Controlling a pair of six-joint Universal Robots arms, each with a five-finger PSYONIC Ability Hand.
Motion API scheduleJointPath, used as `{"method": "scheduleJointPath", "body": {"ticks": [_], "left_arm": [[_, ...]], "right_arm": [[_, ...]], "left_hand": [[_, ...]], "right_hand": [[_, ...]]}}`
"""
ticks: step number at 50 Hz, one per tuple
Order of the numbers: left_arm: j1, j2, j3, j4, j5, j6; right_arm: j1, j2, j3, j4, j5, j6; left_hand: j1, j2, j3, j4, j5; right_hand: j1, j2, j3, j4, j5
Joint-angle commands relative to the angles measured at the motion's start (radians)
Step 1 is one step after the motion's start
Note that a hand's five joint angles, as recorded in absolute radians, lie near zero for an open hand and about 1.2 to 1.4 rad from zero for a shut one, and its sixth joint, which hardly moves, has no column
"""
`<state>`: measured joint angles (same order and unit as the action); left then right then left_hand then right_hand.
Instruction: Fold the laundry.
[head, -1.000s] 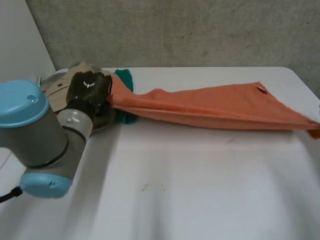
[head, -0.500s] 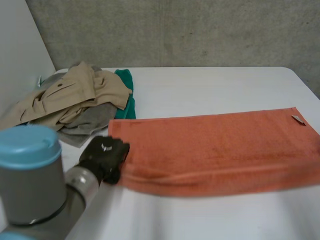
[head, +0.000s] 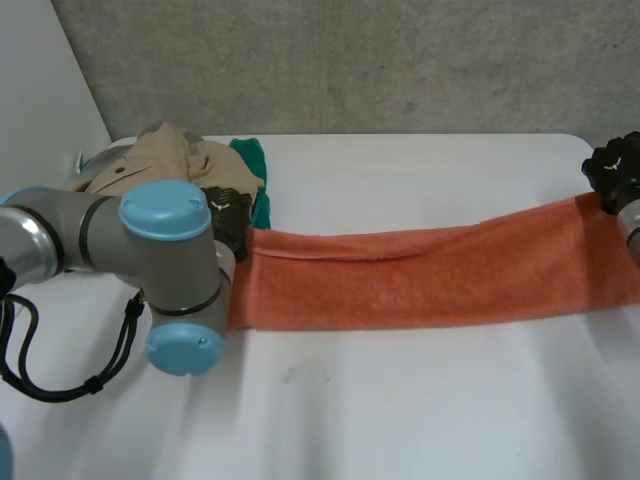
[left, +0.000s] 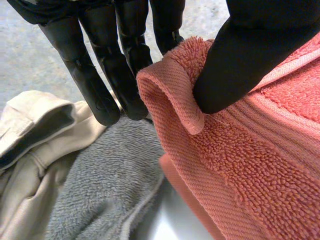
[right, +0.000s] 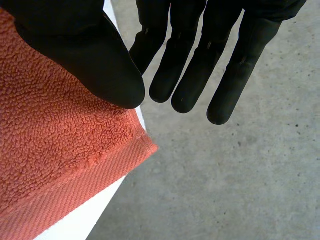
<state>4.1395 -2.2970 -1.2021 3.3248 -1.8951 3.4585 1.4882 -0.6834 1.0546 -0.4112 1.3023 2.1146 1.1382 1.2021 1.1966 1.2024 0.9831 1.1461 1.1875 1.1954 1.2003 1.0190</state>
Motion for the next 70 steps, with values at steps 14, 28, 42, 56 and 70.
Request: {"method": "scheduleJointPath", "body": {"ticks": [14, 28, 42, 56, 70], "left_arm": [[-0.002, -0.022, 0.075, 0.061, -0.024, -0.002], [-0.013, 0.185, -0.071, 0.067, -0.012, -0.006], [-0.067, 0.243, -0.244, 0.087, 0.116, -0.015], [-0.081, 0.238, -0.248, 0.090, 0.117, -0.015], [-0.079, 0.323, -0.300, 0.091, 0.117, -0.015]], "right_arm": [[0.050, 0.130, -0.174, -0.006, 0.129, 0.151], [-0.077, -0.220, 0.106, 0.181, -0.060, 0.384], [-0.250, -0.185, 0.160, 0.408, -0.233, 0.302], [-0.281, -0.064, 0.133, 0.372, -0.207, 0.162], [-0.330, -0.186, 0.174, 0.157, 0.083, 0.061]], "left_hand": [[-0.964, -1.028, -1.022, -1.028, -0.983], [-0.964, -1.028, -1.022, -1.028, -0.983], [-0.964, -1.028, -1.022, -1.028, -0.983], [-0.964, -1.028, -1.022, -1.028, -0.983], [-0.964, -1.028, -1.022, -1.028, -0.983]], "right_hand": [[-0.972, -1.013, -1.021, -1.026, -1.019], [-0.972, -1.013, -1.021, -1.026, -1.019], [-0.694, -0.736, -0.743, -0.748, -0.742], [0.245, 0.204, 0.196, 0.191, 0.198], [0.250, 0.209, 0.201, 0.196, 0.203]]}}
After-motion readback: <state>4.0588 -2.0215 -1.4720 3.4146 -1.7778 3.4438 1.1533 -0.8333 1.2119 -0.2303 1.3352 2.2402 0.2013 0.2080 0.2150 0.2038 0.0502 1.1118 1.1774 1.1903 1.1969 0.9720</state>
